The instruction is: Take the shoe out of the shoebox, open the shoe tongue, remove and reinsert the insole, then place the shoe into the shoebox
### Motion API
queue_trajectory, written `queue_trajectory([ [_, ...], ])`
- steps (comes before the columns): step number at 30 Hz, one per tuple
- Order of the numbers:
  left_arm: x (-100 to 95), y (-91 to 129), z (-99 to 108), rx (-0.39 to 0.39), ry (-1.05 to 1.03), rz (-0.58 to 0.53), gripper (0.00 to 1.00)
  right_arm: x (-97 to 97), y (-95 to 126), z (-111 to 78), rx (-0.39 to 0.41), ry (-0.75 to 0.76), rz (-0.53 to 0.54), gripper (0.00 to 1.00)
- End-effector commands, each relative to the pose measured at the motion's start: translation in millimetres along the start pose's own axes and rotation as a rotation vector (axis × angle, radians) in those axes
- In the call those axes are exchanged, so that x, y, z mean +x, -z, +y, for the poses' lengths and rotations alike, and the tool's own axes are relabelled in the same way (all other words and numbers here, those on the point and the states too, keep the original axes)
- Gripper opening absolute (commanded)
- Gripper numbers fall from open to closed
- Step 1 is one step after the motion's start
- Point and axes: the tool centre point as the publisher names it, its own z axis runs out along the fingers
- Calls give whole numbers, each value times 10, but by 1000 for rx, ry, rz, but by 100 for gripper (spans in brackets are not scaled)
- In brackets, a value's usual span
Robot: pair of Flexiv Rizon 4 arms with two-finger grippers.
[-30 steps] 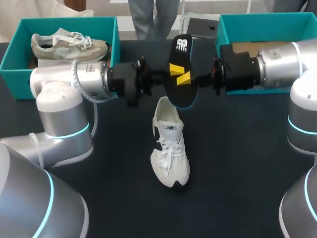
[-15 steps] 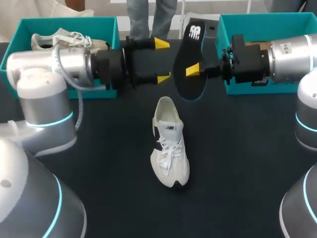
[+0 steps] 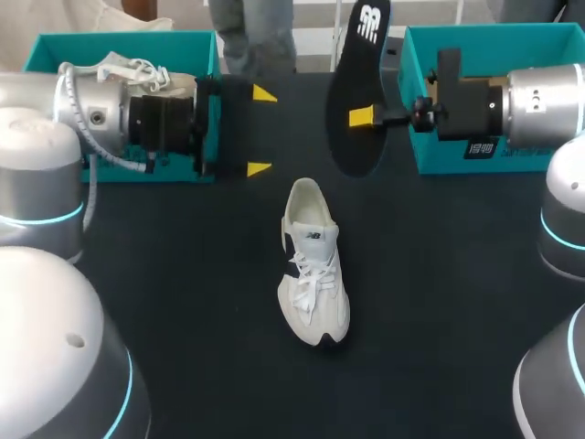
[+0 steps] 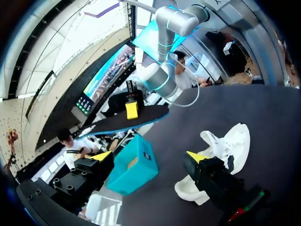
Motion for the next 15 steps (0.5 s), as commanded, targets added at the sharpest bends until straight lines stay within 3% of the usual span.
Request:
queue_trajectory([
  [1,191,5,92,-82,304,131,100,-20,-109,10,-40,85,42,0],
  [8,474,-2,303,-163,365,178,100,-3,-223,25,-64,150,121,0],
  [15,706,15,452,-220,413,191,100,-3,-223,25,-64,150,121,0],
])
